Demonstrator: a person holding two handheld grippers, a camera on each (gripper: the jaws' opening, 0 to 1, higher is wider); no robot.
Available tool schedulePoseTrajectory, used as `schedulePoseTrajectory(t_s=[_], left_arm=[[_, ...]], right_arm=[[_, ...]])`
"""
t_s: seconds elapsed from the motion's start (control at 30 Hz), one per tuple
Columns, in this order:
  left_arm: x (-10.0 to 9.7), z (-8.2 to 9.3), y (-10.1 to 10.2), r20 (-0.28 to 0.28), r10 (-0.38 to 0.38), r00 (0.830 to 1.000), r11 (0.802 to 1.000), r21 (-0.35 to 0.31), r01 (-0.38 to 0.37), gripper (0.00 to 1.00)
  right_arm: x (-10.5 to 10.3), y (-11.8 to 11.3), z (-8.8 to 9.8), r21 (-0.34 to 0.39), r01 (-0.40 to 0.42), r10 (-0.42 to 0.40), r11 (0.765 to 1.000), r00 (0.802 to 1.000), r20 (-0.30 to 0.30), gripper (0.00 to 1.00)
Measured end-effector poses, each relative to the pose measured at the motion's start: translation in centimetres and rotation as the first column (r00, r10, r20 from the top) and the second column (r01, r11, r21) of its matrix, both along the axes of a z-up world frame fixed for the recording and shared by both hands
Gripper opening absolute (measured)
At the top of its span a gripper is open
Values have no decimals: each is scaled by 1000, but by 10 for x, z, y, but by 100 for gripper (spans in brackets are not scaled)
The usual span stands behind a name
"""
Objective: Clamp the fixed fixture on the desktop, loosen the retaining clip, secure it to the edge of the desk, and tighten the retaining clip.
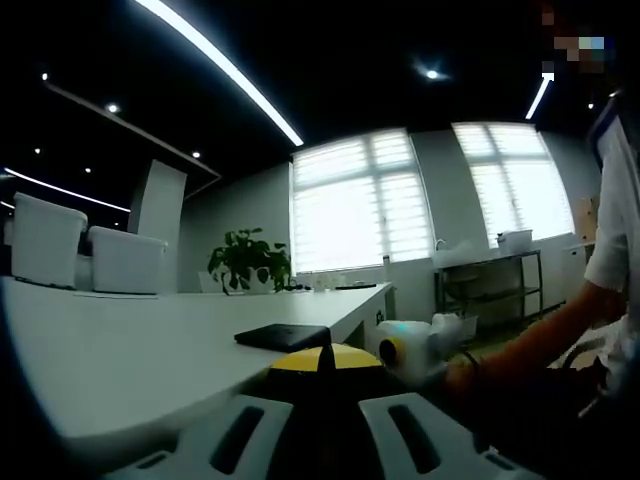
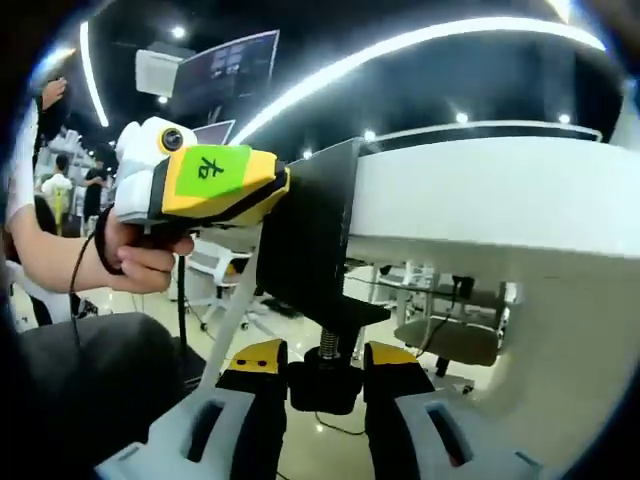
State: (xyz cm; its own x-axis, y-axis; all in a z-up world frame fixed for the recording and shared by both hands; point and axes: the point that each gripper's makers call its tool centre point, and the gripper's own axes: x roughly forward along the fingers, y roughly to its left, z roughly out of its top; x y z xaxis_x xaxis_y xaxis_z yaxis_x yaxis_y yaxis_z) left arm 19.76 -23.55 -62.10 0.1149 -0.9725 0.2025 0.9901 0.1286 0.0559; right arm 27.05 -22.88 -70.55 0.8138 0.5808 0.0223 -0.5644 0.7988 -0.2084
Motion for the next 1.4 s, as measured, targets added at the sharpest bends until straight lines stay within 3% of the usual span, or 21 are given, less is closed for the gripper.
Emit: schedulePoseTrajectory(t_s=[0.2,0.23,0.37,0.47,0.53,0.6,0.63,0.7,0.73,0.83,0.9,0.97,1.4], left_arm=[[0,0,0,-1,-1,1000,1000,1,1,3],[0,0,0,-1,-1,1000,1000,1,1,3],[1,-1,-1,7,3,1000,1000,6,-3,3],[1,-1,-1,3,2,1000,1000,6,-2,3],[1,-1,-1,2,2,1000,1000,4,-2,3],[1,-1,-1,-2,6,1000,1000,2,-6,3],[1,-1,-1,-3,7,1000,1000,2,-7,3],[1,0,0,-7,7,1000,1000,-3,-7,3],[0,0,0,-11,6,1000,1000,-6,-6,3],[1,0,0,-25,0,1000,1000,-16,0,3],[1,0,0,-31,-3,1000,1000,-19,3,3],[1,0,0,-30,-2,1000,1000,-20,1,3],[0,0,1,-25,0,1000,1000,-19,0,3]], right_arm=[[-3,3,-3,-50,-13,13,999,1000,-6,29],[-2,0,-2,-48,28,-27,998,999,21,30],[-5,-17,-18,20,211,-210,977,978,-6,40],[-27,-17,-34,73,338,-339,938,941,-5,43],[-46,-20,-43,41,481,-482,876,876,21,43],[-63,-17,-51,59,588,-588,806,809,-24,42],[-67,-16,-48,75,609,-610,790,793,-12,43],[-76,-18,-38,105,676,-680,729,733,4,43],[-77,-18,-34,108,682,-687,723,727,10,43],[-75,-15,-9,86,696,-701,713,701,129,42],[-75,-17,-5,101,716,-723,690,680,119,42],[-69,-15,-4,153,705,-720,692,688,88,41],[-25,-32,-8,128,753,-762,646,645,55,39]])
